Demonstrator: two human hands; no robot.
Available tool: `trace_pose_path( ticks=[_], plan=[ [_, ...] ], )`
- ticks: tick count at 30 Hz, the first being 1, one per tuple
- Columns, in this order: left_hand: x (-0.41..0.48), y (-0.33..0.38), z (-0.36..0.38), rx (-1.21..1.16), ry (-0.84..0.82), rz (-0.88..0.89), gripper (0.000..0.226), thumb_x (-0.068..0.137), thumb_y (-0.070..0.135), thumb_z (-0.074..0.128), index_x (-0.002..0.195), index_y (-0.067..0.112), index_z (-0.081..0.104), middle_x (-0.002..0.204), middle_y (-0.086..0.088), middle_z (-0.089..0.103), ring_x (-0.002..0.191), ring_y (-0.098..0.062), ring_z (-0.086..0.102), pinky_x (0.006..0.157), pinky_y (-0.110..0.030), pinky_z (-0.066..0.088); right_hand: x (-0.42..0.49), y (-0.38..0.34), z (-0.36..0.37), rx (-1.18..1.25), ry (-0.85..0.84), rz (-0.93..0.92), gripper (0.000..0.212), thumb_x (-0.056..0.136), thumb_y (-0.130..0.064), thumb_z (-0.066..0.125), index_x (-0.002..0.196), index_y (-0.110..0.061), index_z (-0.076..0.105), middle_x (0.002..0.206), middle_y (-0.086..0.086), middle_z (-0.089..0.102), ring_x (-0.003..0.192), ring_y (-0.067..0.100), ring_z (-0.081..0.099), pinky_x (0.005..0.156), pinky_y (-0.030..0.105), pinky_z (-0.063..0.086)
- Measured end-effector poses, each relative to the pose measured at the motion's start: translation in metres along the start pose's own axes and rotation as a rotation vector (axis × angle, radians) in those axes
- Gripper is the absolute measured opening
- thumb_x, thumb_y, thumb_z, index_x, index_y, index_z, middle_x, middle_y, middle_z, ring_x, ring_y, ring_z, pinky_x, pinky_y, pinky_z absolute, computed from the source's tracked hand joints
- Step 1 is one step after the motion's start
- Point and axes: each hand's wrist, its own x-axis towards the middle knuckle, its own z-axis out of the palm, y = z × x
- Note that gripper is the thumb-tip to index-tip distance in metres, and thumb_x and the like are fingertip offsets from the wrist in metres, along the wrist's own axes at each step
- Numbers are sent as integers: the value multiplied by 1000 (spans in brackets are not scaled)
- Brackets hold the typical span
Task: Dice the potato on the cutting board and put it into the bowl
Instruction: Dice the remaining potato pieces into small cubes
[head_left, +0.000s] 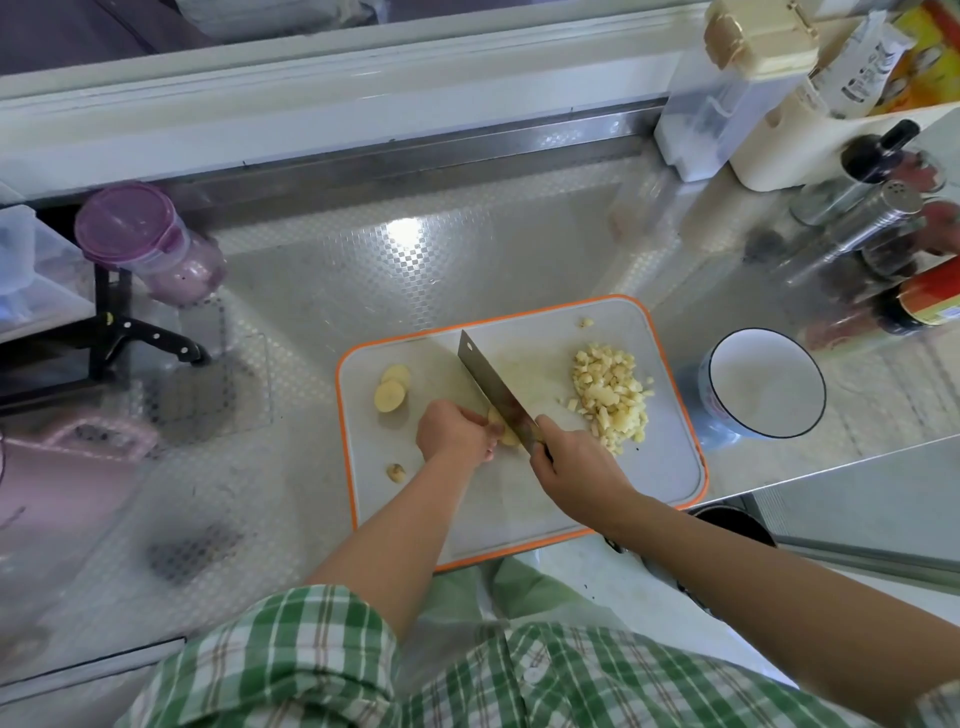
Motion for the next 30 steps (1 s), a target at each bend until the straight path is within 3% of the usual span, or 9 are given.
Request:
trace_pose_path(
  ticks=[3,5,10,14,19,30],
  plan=[
    [-1,-1,0,-22,-6,1,17,76,13,81,69,9,65,72,-12,71,56,-21,68,61,-27,59,-1,1,7,-40,31,5,11,97,-20,41,93,-10,42,59,7,43,58,34,48,52,38,37],
    [0,-3,1,-27,-3,4,20,75,13,81,64,9,65,70,-11,71,57,-21,69,66,-31,60,-2,1,8,-34,46,11,11,98,-21,41,94,-10,42,59,6,42,59,34,49,52,39,38],
    [1,-8,2,-53,4,-2,19,71,16,83,63,7,69,64,-8,71,56,-21,70,68,-36,61,1,4,-5,100,65,17,15,97,-19,41,84,-16,36,55,7,42,51,29,42,50,42,36],
    [-1,-4,1,-132,-20,-48,20,72,13,81,67,-3,70,63,-14,69,48,-22,60,66,-39,61,-1,1,-15,83,24,-21,17,98,-20,40,82,-17,35,55,6,41,49,24,39,48,36,31],
    [3,-9,2,-138,2,-49,18,71,3,78,58,3,66,62,-15,68,48,-23,61,64,-36,60,-4,-2,-11,17,-19,-23,12,97,-20,39,86,-16,37,56,5,40,51,25,39,47,33,28],
    [3,-10,2,-110,45,-4,10,75,9,78,70,7,70,64,-10,71,52,-20,69,65,-32,61,0,-9,6,-21,-18,0,8,96,-16,38,89,-13,36,57,2,37,57,30,43,50,33,27]
  ],
)
